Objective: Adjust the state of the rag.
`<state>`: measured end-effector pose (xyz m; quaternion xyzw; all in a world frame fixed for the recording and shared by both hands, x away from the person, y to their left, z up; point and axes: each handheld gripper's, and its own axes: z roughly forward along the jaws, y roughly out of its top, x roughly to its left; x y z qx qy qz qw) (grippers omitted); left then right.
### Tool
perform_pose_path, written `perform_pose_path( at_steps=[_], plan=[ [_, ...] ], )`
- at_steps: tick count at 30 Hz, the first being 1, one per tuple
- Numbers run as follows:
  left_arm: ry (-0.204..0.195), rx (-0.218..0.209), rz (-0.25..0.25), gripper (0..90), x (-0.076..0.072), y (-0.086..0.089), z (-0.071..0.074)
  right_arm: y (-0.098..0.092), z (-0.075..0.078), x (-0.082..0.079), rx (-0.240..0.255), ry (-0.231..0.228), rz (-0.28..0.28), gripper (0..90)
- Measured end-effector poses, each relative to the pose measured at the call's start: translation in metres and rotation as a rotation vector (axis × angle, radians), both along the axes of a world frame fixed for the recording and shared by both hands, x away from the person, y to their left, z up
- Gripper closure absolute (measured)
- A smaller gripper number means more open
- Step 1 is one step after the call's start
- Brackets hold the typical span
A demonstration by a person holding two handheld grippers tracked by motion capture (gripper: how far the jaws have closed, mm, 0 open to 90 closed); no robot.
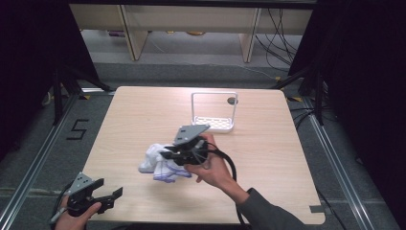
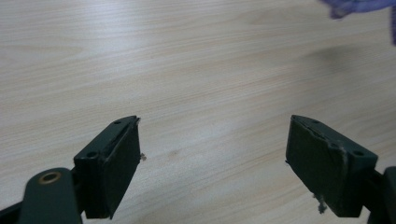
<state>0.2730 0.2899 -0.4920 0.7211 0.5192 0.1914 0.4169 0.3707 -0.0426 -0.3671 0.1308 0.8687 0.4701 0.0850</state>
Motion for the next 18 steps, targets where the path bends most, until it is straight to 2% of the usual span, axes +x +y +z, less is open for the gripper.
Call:
perform_pose_path(
  at_steps=[3,8,9,11,12,14,15,18],
  plan=[
    [0.002,0.003,-0.004,17.4,0.000,-0.001,-0.001,-0.028,-0.001,-0.004,0.000,0.003,-0.034,80.4],
    [0.002,-0.002,-0.010,17.4,0.000,-0.004,-0.002,-0.068,-0.017,-0.007,0.008,0.022,-0.095,80.4],
    [0.003,0.004,-0.015,17.4,0.000,-0.004,-0.002,-0.073,-0.018,-0.009,0.001,0.040,-0.106,80.4],
    [0.004,0.004,-0.018,17.4,0.001,-0.004,-0.002,-0.079,-0.020,-0.009,0.006,0.038,-0.115,80.4],
    [0.002,0.004,-0.020,17.4,0.001,-0.006,-0.002,-0.090,-0.026,-0.013,0.016,0.061,-0.128,80.3],
    [0.003,0.006,-0.027,17.4,0.001,-0.007,-0.002,-0.097,-0.029,-0.014,0.026,0.071,-0.137,80.3],
    [0.006,0.004,-0.026,17.4,0.001,-0.008,-0.002,-0.100,-0.029,-0.014,0.016,0.089,-0.131,80.3],
    [0.003,0.003,-0.039,17.4,0.002,-0.012,-0.003,-0.107,-0.035,-0.011,0.012,0.104,-0.156,80.2]
  ],
)
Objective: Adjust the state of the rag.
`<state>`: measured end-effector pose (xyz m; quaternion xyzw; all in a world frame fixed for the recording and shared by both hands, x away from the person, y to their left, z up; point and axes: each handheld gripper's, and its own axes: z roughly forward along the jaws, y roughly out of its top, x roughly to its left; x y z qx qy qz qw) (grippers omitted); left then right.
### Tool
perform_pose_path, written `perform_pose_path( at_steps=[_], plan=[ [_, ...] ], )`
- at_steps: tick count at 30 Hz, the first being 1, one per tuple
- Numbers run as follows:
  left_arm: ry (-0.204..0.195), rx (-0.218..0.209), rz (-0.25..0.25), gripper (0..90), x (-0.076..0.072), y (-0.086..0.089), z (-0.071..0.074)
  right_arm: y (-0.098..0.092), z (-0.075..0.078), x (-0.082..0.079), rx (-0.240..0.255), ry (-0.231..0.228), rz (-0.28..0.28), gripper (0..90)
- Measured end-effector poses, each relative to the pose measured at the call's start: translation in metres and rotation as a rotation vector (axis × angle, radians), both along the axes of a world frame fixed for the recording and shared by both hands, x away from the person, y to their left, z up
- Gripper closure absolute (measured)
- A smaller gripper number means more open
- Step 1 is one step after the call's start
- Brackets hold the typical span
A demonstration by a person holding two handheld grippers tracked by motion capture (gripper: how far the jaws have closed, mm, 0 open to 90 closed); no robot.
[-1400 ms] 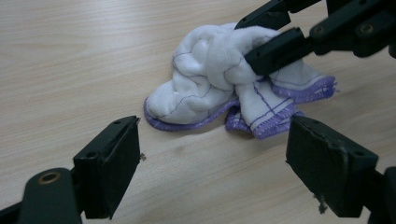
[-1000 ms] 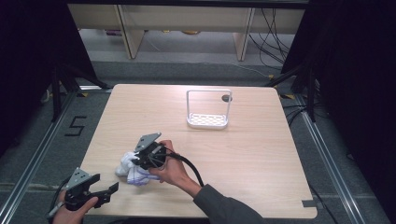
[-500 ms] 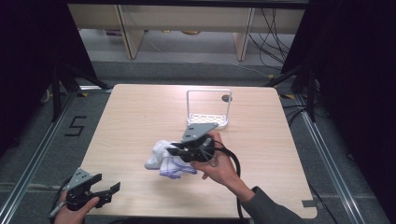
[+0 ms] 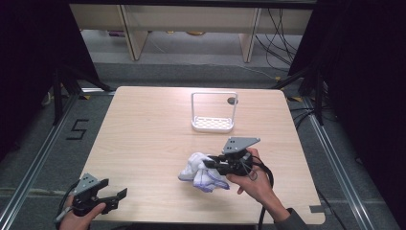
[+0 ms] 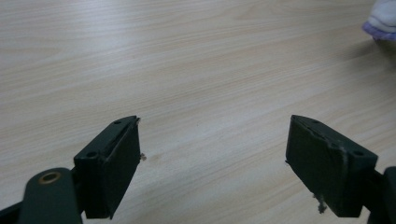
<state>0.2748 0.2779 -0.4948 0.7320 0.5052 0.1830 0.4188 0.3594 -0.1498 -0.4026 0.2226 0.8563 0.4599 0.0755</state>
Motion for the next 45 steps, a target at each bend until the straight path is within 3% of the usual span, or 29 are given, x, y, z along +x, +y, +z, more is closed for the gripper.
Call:
perform_pose_path(
  at_steps=[6,7,8,10,12,16,17,18,20,23,25,27,29,30,31,33,35,37,43,45],
  plan=[
    [-0.001,-0.008,-0.056,17.4,0.002,-0.015,-0.001,-0.013,-0.029,0.028,-0.058,0.050,-0.081,79.8],
    [0.001,-0.003,-0.067,17.4,0.002,-0.018,-0.001,-0.015,-0.036,0.033,-0.077,0.068,-0.117,79.6],
    [0.001,0.006,-0.080,17.5,0.003,-0.020,-0.002,-0.015,-0.041,0.037,-0.103,0.068,-0.123,79.4],
    [0.003,0.000,-0.093,17.5,0.004,-0.025,-0.002,-0.018,-0.052,0.045,-0.100,0.097,-0.142,79.0],
    [0.004,-0.008,-0.127,17.6,0.006,-0.036,-0.003,-0.020,-0.063,0.052,-0.131,0.114,-0.150,77.3],
    [-0.009,-0.021,-0.177,18.0,0.010,-0.054,0.000,-0.025,-0.073,0.059,-0.098,0.165,-0.198,66.1],
    [-0.012,-0.017,-0.197,18.2,0.011,-0.059,0.002,-0.025,-0.074,0.059,-0.079,0.146,-0.215,60.7],
    [-0.016,-0.001,-0.222,18.5,0.013,-0.064,0.004,-0.027,-0.069,0.057,-0.089,0.149,-0.225,60.2],
    [-0.027,-0.011,-0.253,19.4,0.018,-0.079,0.007,-0.031,-0.060,0.052,-0.097,0.123,-0.234,57.2],
    [-0.034,-0.019,-0.304,21.1,0.026,-0.102,0.010,-0.037,-0.047,0.040,-0.090,0.065,-0.243,54.7],
    [-0.045,-0.003,-0.342,22.9,0.031,-0.119,0.010,-0.042,-0.042,0.030,-0.095,0.053,-0.245,53.7],
    [-0.052,0.043,-0.374,25.0,0.039,-0.131,0.009,-0.045,-0.042,0.022,-0.110,0.036,-0.245,53.1],
    [-0.053,0.042,-0.376,28.3,0.043,-0.138,0.008,-0.047,-0.042,0.017,-0.121,0.043,-0.251,52.8],
    [-0.055,0.072,-0.419,29.7,0.054,-0.150,0.006,-0.053,-0.048,0.007,-0.141,0.050,-0.244,52.5],
    [-0.059,0.054,-0.405,29.8,0.058,-0.155,0.004,-0.054,-0.050,0.004,-0.148,0.050,-0.241,52.4],
    [-0.053,0.096,-0.429,33.0,0.071,-0.161,0.002,-0.059,-0.055,-0.001,-0.163,0.051,-0.248,52.1],
    [-0.050,0.082,-0.411,35.1,0.083,-0.168,-0.003,-0.063,-0.059,-0.006,-0.170,0.084,-0.258,52.1],
    [-0.048,0.118,-0.423,39.2,0.095,-0.175,-0.008,-0.066,-0.064,-0.008,-0.173,0.096,-0.259,52.1],
    [-0.069,0.150,-0.438,42.1,0.109,-0.191,-0.016,-0.068,-0.073,-0.009,-0.175,0.088,-0.261,52.5],
    [-0.085,0.171,-0.447,46.1,0.114,-0.194,-0.018,-0.067,-0.075,-0.009,-0.192,0.130,-0.268,53.9]
  ],
)
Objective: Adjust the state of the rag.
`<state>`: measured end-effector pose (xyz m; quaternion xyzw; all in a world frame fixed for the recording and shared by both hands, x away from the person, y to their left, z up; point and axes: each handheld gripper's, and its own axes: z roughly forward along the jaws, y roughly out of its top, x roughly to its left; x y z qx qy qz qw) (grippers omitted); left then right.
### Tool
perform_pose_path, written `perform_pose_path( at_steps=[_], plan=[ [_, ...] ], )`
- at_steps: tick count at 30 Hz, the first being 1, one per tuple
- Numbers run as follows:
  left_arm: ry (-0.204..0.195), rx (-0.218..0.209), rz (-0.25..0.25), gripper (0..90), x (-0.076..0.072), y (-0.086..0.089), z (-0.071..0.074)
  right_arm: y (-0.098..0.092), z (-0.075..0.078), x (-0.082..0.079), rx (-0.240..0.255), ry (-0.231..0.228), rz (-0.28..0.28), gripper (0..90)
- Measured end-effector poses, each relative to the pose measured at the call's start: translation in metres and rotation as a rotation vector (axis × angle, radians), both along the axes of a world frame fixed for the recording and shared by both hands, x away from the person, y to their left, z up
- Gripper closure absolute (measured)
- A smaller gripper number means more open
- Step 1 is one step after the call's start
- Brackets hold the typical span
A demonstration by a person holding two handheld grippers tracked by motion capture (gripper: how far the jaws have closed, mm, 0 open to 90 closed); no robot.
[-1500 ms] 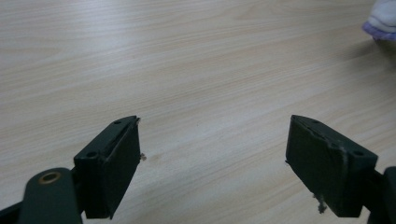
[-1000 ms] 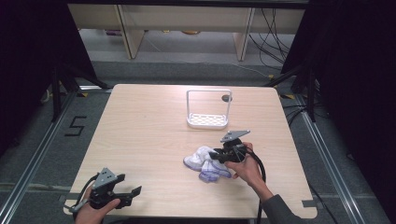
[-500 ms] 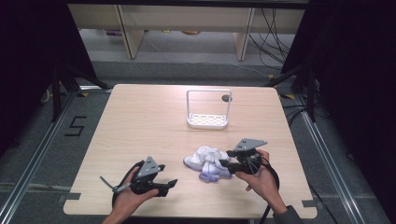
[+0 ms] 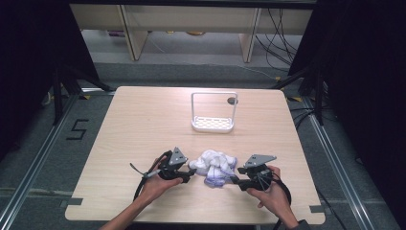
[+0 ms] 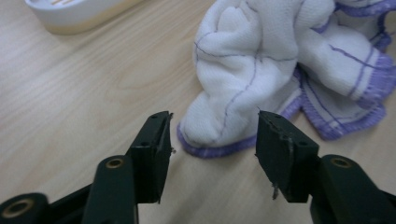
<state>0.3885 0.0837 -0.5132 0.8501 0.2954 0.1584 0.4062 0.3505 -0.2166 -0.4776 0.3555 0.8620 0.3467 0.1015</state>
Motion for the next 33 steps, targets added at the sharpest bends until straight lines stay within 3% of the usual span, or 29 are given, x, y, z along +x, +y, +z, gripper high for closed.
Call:
perform_pose_path(
  at_steps=[1,4,5,8,10,12,14,16,18,19,22,23,24,27,28,30,33],
  plan=[
    [-0.004,0.004,-0.011,48.6,0.002,-0.001,-0.001,0.002,-0.004,0.001,0.013,-0.009,0.002,54.5],
    [-0.005,0.004,-0.036,62.7,0.008,-0.004,-0.004,0.003,-0.012,0.004,-0.012,-0.015,0.037,57.9],
    [0.002,-0.001,-0.059,67.9,0.010,-0.004,-0.004,0.001,-0.013,0.006,-0.025,0.006,0.044,62.8],
    [0.000,-0.017,-0.080,80.2,0.011,0.000,0.000,-0.001,-0.018,0.010,-0.030,0.006,0.059,84.6],
    [0.001,-0.032,-0.086,82.6,0.009,0.005,0.006,-0.004,-0.012,0.010,0.001,-0.005,0.067,89.1],
    [-0.007,-0.048,-0.086,83.4,0.008,0.009,0.011,-0.006,0.000,0.009,0.020,-0.063,0.074,89.3],
    [-0.023,-0.065,-0.096,83.5,0.002,0.021,0.027,-0.011,0.014,0.008,0.028,-0.081,0.083,89.4],
    [-0.012,-0.108,-0.093,83.5,-0.005,0.032,0.042,-0.018,0.033,0.007,0.067,-0.117,0.087,89.4],
    [-0.018,-0.109,-0.085,83.5,-0.009,0.037,0.049,-0.022,0.041,0.006,0.077,-0.123,0.077,89.4],
    [-0.021,-0.102,-0.083,83.5,-0.017,0.048,0.065,-0.031,0.060,0.005,0.102,-0.137,0.067,89.4],
    [-0.026,-0.146,-0.087,83.4,-0.025,0.064,0.086,-0.043,0.080,0.009,0.081,-0.164,0.060,89.4],
    [-0.026,-0.146,-0.087,83.4,-0.025,0.064,0.086,-0.043,0.080,0.009,0.081,-0.164,0.060,89.4],
    [-0.027,-0.174,-0.087,83.3,-0.026,0.068,0.093,-0.047,0.088,0.015,0.058,-0.159,0.072,89.4],
    [-0.009,-0.155,-0.091,83.2,-0.021,0.066,0.093,-0.046,0.086,0.033,0.045,-0.134,0.081,89.3],
    [0.001,-0.152,-0.089,83.1,-0.016,0.065,0.090,-0.043,0.082,0.038,0.035,-0.106,0.062,89.3],
    [0.012,-0.153,-0.045,82.8,-0.003,0.064,0.078,-0.037,0.067,0.058,-0.010,-0.107,0.044,89.3],
    [0.047,-0.150,0.012,82.8,0.023,0.064,0.058,-0.029,0.047,0.083,-0.028,-0.081,0.021,89.2]
  ],
)
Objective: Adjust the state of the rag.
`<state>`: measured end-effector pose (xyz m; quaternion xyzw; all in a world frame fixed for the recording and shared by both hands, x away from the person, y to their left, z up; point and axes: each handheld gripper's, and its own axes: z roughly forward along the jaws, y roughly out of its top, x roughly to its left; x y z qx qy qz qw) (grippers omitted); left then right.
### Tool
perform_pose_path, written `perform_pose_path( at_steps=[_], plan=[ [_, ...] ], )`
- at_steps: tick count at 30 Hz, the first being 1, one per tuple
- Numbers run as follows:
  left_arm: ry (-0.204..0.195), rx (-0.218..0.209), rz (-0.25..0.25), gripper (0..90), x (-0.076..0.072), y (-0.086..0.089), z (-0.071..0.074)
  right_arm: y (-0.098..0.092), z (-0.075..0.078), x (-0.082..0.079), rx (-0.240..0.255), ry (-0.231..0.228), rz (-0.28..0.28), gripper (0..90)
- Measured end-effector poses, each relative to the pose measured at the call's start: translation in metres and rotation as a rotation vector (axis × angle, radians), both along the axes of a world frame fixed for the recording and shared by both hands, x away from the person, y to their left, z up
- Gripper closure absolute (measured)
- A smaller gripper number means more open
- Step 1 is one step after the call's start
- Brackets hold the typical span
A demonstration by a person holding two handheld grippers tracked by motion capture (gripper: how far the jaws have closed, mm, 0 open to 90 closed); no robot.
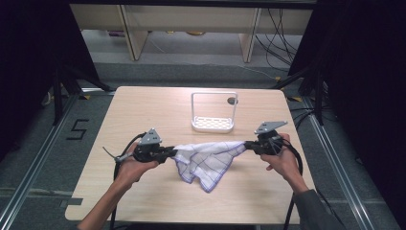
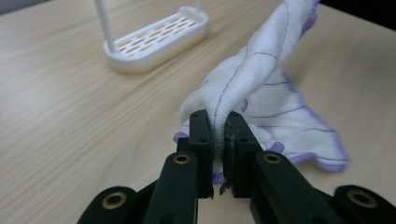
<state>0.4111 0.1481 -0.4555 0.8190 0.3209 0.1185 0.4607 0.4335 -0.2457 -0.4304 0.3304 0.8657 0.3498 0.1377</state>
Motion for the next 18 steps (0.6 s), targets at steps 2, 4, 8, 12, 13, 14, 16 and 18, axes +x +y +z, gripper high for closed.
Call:
perform_pose_path(
  at_steps=[2,4,8,12,13,14,16,18],
  plan=[
    [0.033,0.002,0.029,82.4,0.016,0.000,-0.014,0.005,-0.011,0.015,-0.022,0.011,-0.009,89.2],
    [0.071,0.021,0.049,81.8,0.029,0.002,-0.026,0.011,-0.021,0.026,-0.023,0.017,-0.035,88.9],
    [0.114,0.037,0.094,74.3,0.043,0.004,-0.044,0.021,-0.039,0.043,-0.053,0.060,-0.084,82.6],
    [0.133,0.008,0.131,48.3,0.041,0.013,-0.044,0.026,-0.042,0.042,-0.074,0.047,-0.135,57.6],
    [0.150,0.010,0.153,41.2,0.038,0.018,-0.042,0.024,-0.037,0.037,-0.097,0.028,-0.146,53.8],
    [0.166,-0.020,0.177,37.7,0.034,0.021,-0.041,0.020,-0.033,0.033,-0.100,-0.019,-0.152,49.4],
    [0.177,-0.031,0.174,35.3,0.023,0.029,-0.037,0.014,-0.024,0.017,-0.046,-0.024,-0.186,44.4],
    [0.199,-0.044,0.155,34.0,0.007,0.032,-0.034,0.012,-0.018,-0.002,0.021,0.000,-0.186,42.2]
  ],
)
